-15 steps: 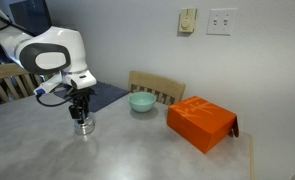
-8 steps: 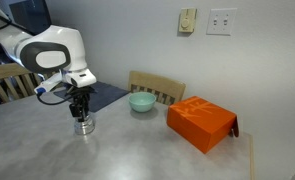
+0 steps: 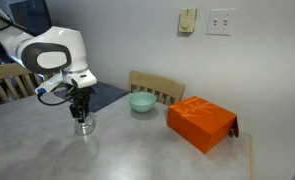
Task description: Pick up the lid and put it on the silver bowl
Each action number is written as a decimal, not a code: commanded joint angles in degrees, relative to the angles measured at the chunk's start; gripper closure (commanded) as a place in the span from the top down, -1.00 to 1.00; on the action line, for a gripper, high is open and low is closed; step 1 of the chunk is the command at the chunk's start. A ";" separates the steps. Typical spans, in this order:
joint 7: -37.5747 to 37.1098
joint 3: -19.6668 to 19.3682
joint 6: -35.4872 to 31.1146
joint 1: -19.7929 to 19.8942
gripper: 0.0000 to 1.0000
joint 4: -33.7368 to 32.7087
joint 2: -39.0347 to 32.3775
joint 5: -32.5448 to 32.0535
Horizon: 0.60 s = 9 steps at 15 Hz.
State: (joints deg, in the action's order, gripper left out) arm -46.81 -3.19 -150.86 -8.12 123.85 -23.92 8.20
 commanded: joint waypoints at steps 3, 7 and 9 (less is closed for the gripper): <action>-0.18 -0.37 1.57 -0.07 -0.12 -2.20 -2.31 -0.36; -0.96 -0.42 0.87 -0.36 -0.12 -1.31 -1.70 -0.22; -1.19 -0.34 0.33 -0.53 -0.12 -0.62 -1.17 -0.23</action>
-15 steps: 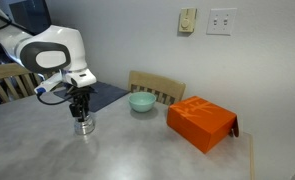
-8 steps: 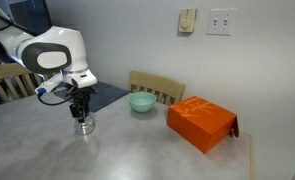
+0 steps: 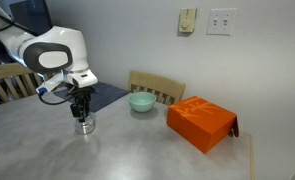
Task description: Pick up the lid and put it on the silver bowl
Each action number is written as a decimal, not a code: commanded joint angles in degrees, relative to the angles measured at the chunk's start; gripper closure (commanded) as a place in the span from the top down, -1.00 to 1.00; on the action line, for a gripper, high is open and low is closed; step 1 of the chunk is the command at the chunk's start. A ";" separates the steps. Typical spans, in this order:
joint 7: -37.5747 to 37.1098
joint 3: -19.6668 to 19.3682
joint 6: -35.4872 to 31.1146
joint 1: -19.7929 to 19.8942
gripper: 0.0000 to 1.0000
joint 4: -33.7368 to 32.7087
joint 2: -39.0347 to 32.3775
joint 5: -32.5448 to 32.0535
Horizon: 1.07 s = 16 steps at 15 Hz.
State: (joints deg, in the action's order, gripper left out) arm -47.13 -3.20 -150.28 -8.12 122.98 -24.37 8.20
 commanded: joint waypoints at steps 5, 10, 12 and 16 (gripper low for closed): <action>-2.45 -0.42 -1.21 -1.42 -0.12 1.09 -0.20 -0.56; -3.63 -0.40 -1.17 -1.82 -0.12 0.98 -0.40 -0.55; -4.43 -0.61 -1.41 -2.00 -0.12 1.29 -0.21 -0.68; -6.87 -0.79 -2.32 -2.09 -0.12 2.20 -0.02 -0.48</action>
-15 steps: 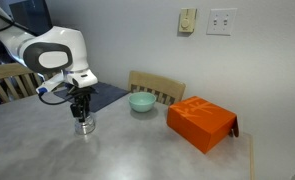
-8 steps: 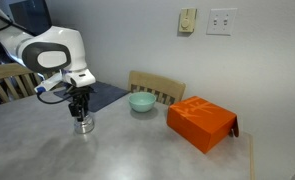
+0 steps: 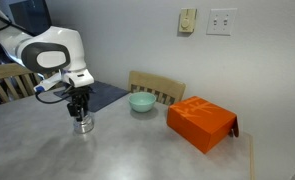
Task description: Pick up the lid and put it on the silver bowl
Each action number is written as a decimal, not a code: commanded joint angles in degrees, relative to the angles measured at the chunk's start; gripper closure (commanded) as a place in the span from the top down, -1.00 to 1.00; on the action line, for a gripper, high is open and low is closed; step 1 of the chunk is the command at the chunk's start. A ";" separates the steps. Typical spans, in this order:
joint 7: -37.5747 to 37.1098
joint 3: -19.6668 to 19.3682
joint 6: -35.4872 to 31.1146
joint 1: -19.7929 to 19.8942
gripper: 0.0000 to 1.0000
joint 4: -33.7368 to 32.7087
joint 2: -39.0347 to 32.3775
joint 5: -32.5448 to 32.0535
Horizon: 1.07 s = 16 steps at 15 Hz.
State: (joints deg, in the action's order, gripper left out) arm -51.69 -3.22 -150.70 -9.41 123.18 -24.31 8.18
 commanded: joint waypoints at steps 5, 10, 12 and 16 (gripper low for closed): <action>-5.57 -0.78 -2.17 -0.95 -0.12 2.56 -0.02 -0.67; -9.33 -1.16 -1.69 -1.59 -0.12 2.86 0.11 -2.21; -10.71 -1.16 -1.64 -1.75 -0.12 3.13 0.27 -2.79; -12.53 -0.94 -2.39 -1.96 -0.12 4.06 0.80 -3.74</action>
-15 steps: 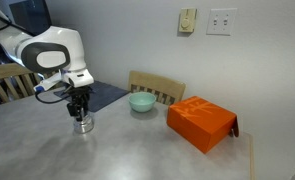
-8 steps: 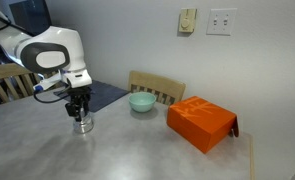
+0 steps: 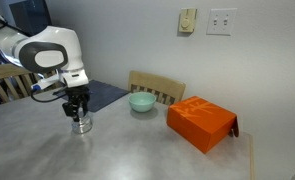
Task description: Pick up the lid and put it on the silver bowl
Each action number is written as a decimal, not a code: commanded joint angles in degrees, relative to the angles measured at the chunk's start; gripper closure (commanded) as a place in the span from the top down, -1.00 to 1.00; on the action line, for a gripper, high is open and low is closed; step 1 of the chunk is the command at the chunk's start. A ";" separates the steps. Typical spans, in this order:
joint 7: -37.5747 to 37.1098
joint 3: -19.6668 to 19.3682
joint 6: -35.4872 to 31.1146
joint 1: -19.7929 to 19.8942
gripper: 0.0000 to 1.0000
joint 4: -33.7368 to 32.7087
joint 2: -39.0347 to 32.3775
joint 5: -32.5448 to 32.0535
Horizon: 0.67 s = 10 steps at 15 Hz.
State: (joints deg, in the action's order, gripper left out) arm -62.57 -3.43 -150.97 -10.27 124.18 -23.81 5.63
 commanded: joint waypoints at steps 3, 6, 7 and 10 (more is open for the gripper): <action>-0.27 -0.37 -4.71 -1.03 -0.12 4.22 0.79 -1.99; 1.64 -0.49 -10.12 -1.13 -0.12 6.02 1.13 -3.63; 2.20 -0.44 -11.55 -1.13 -0.12 6.45 1.12 -3.69; 3.23 -0.64 -13.82 -1.33 -0.12 7.33 0.99 -3.38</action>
State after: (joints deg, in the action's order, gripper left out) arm -60.93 -3.42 -161.29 -11.08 129.04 -22.31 2.66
